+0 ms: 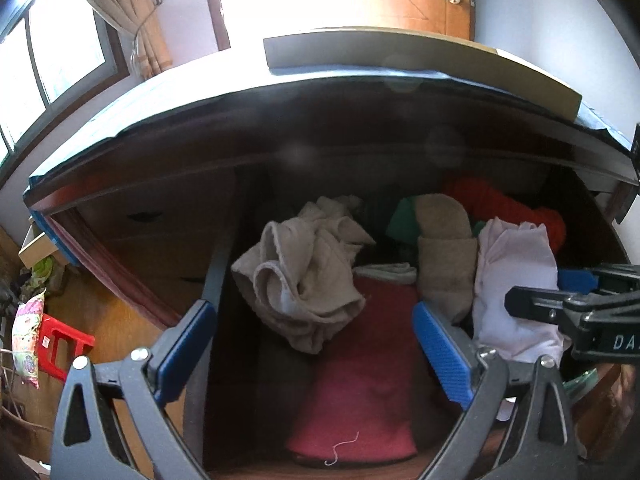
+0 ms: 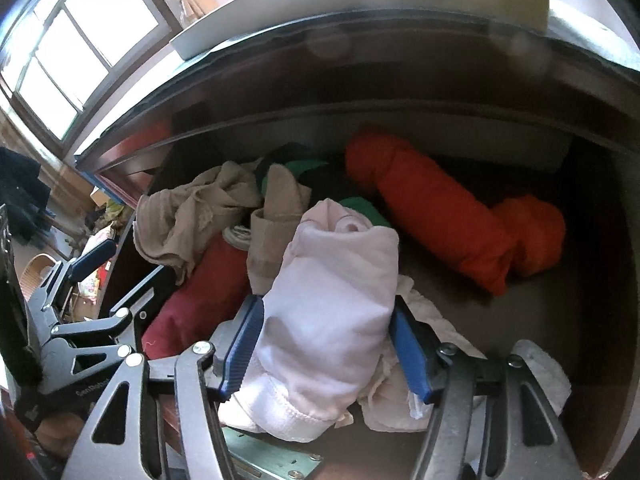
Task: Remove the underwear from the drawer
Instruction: 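Reach into the drawer and grasp the pale pink underwear with the right gripper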
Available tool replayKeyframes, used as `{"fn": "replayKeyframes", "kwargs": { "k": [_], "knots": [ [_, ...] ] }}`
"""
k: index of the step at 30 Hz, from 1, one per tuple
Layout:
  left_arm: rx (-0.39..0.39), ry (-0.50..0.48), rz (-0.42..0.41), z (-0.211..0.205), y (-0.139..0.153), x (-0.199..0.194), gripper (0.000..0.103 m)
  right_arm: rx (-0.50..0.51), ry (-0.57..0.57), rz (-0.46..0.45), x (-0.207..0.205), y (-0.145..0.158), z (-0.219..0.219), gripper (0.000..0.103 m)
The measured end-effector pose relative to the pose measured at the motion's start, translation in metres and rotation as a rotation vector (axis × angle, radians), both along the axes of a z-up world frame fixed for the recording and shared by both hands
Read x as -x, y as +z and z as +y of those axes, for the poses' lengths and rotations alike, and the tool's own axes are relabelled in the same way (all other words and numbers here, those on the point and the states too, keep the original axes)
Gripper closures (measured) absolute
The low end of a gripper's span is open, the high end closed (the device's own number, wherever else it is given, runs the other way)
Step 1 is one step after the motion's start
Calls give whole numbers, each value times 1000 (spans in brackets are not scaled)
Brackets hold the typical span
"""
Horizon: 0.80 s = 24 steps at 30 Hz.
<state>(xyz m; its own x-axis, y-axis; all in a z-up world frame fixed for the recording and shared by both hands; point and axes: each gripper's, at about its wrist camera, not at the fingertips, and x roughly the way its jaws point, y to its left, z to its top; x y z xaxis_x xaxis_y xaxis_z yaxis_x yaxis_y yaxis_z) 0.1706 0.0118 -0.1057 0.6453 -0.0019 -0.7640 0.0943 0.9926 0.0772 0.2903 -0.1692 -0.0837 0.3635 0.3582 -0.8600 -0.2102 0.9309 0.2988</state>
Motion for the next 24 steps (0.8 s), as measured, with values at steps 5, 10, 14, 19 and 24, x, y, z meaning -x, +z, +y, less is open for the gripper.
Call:
{"fn": "replayKeyframes", "kwargs": {
  "k": [5,10,14,19,24],
  "knots": [
    [1,2,2,1,-1,-1,3,22,-4,5,-1,-2,4,40],
    [-9,1,0,0,-1,-1,3,96,14,-5,2,-3,15,40],
    [-17,-1,0,-2,-2,-1,3,134,27,-11,1,-4,21,49],
    [-21,-1,-1,-2,-3,-2,3,138,11,-23,2,-7,19,69],
    [-30,-3,2,-3,-4,-2,3,76,13,-76,10,-3,11,84]
  ]
}}
